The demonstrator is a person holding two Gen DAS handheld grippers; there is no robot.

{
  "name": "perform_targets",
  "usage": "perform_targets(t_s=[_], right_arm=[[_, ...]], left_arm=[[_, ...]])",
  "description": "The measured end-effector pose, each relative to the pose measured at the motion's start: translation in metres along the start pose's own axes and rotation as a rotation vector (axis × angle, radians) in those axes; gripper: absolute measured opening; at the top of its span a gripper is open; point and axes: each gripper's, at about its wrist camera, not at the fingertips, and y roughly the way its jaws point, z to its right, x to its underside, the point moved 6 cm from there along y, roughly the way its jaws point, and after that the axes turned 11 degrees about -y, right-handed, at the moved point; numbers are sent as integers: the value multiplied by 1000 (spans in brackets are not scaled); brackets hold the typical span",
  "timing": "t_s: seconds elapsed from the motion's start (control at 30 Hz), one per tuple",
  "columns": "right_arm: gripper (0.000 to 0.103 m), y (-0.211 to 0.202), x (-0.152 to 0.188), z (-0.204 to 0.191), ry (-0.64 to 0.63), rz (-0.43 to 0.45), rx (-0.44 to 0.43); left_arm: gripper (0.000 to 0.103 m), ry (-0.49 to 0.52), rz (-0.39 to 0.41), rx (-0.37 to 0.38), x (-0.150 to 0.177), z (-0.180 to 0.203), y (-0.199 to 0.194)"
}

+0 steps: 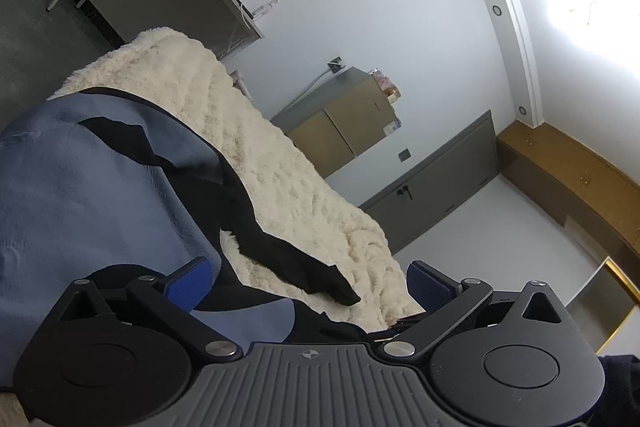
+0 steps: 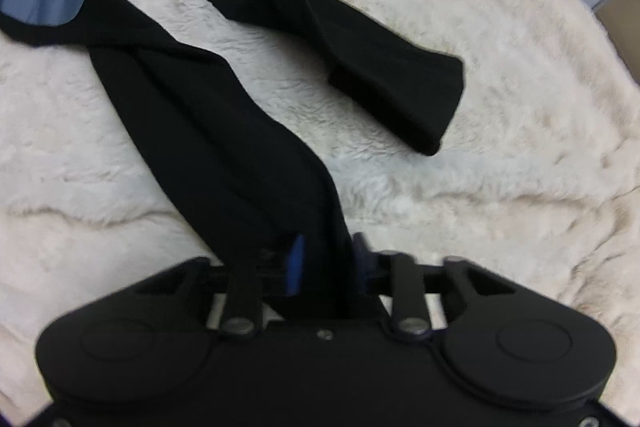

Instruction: Fold clothes

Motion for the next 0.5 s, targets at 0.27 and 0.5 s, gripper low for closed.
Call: perform_targets(t_s=[0.27,0.5], right_arm=[[0,-100,25,-71,-201,224,219],[0,-82,102,-185,-269,105,127]], left_arm=[[102,-29,-28,18,0,-4,5],[102,-14,-82,35,4,1,11]])
